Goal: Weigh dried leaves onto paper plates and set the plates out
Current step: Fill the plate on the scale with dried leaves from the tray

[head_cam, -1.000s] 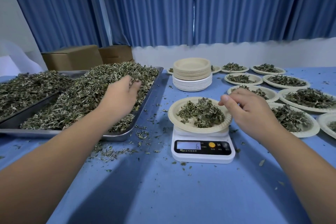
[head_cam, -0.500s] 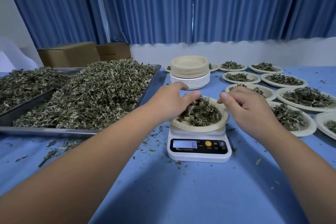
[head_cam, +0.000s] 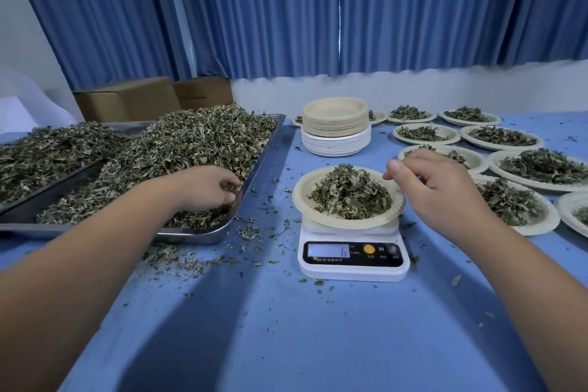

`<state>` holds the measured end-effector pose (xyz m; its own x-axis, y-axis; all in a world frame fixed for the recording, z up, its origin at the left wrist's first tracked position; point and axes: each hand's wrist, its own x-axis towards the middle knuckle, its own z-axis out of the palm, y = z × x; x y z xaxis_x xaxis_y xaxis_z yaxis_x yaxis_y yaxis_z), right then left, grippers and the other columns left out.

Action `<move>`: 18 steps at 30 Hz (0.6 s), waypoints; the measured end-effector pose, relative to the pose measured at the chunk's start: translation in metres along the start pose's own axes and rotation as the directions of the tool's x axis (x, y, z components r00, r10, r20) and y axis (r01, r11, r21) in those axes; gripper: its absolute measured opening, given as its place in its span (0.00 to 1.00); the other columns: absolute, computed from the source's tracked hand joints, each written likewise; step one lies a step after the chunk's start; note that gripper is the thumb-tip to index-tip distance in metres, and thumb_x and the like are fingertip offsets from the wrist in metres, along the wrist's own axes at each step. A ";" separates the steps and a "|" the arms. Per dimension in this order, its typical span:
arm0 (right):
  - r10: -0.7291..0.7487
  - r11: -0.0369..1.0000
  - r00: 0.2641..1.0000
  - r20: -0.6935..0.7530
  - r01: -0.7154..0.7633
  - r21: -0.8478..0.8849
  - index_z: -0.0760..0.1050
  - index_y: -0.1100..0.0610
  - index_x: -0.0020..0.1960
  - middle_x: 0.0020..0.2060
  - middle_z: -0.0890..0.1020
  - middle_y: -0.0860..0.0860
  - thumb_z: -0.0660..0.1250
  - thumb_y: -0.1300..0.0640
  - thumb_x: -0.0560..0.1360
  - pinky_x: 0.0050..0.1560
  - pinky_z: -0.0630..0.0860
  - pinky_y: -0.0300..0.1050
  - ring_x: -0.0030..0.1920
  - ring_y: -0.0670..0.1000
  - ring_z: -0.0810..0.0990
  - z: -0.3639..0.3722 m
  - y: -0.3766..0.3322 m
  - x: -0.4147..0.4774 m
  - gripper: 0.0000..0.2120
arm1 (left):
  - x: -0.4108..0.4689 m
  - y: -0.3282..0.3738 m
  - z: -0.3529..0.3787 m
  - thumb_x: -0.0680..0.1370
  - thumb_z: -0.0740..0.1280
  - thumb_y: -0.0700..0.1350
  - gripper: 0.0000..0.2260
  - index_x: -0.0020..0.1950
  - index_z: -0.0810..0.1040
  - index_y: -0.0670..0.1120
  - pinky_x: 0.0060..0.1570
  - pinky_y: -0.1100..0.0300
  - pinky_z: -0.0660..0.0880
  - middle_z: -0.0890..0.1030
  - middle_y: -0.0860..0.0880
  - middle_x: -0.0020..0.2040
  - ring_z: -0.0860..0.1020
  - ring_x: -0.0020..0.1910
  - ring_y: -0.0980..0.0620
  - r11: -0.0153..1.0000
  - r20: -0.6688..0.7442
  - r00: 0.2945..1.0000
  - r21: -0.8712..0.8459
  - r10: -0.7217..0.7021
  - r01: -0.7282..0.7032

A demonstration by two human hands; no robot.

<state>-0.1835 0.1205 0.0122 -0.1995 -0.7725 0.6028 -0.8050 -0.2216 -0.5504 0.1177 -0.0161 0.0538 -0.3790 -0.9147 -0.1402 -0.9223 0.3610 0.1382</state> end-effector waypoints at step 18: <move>0.008 0.999 1.000 -0.014 -0.008 0.038 0.82 0.52 0.42 0.38 0.77 0.49 0.62 0.50 0.79 0.37 0.62 0.27 0.36 0.36 0.72 0.001 0.002 0.000 0.13 | 0.002 -0.009 0.022 0.75 0.57 0.31 0.18 0.58 0.77 0.47 0.41 0.59 0.67 0.74 0.46 0.48 0.71 0.43 0.47 0.979 -0.017 1.000 0.203 0.020 -0.016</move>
<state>-0.1848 0.1195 0.0105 -0.2139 -0.7658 0.6064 -0.7815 -0.2384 -0.5766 0.1239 -0.0170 0.0306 -0.3963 -0.9102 -0.1204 -0.9122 0.4052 -0.0610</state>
